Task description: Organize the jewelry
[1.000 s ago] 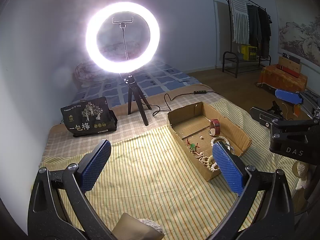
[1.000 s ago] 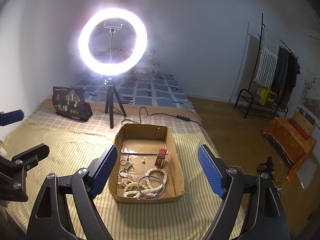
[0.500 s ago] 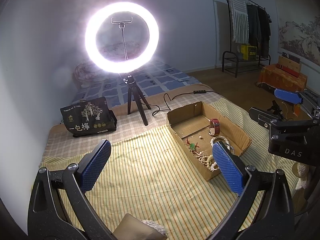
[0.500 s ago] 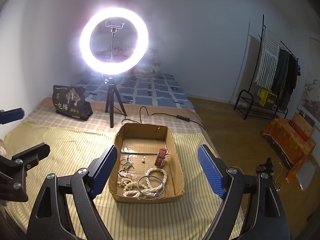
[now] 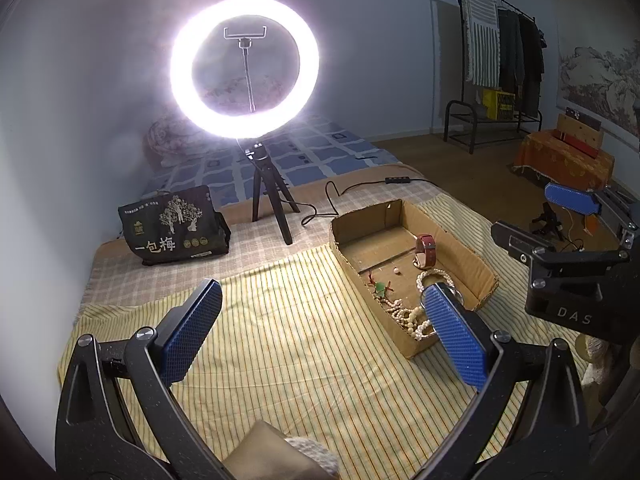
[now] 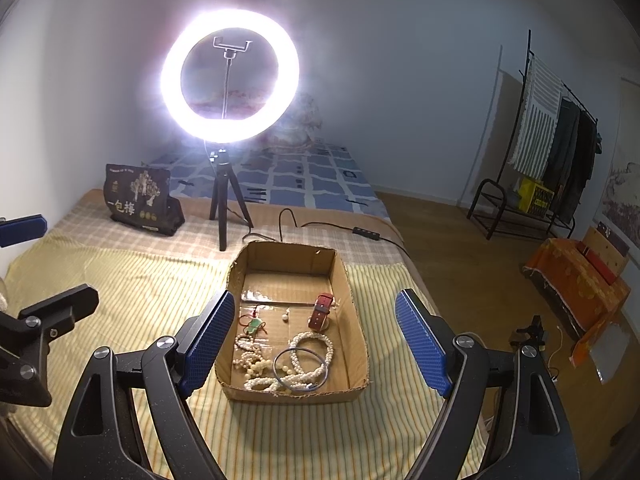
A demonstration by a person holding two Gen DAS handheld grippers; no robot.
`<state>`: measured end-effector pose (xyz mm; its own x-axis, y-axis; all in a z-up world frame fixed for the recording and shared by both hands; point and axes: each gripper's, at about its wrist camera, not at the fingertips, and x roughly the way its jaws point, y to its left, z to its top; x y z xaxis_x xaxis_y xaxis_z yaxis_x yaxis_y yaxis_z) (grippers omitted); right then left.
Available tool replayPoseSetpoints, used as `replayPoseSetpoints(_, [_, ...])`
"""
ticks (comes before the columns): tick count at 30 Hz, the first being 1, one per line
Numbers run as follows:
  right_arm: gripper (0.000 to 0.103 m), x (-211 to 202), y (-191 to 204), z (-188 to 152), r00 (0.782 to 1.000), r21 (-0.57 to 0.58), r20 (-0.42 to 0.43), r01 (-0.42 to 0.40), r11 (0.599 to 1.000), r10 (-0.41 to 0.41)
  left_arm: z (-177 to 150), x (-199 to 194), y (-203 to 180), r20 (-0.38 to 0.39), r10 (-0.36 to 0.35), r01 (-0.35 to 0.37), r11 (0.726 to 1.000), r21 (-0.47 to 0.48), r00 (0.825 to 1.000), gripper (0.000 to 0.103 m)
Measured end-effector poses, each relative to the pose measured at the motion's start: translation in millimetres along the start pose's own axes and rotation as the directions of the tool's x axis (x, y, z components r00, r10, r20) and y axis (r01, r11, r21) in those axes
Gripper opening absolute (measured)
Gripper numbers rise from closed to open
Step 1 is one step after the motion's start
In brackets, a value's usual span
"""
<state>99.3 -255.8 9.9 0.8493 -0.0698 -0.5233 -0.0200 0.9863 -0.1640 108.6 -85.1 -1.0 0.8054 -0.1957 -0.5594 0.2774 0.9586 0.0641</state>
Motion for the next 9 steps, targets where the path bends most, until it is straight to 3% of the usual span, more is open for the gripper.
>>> replayPoseSetpoints(9, [0.083,1.8,2.6,-1.1,1.000,-0.007,-0.008,-0.002,1.000,0.001,-1.9,-2.1,-3.8,0.018,0.033,-0.033,0.999,0.014,0.999,0.103])
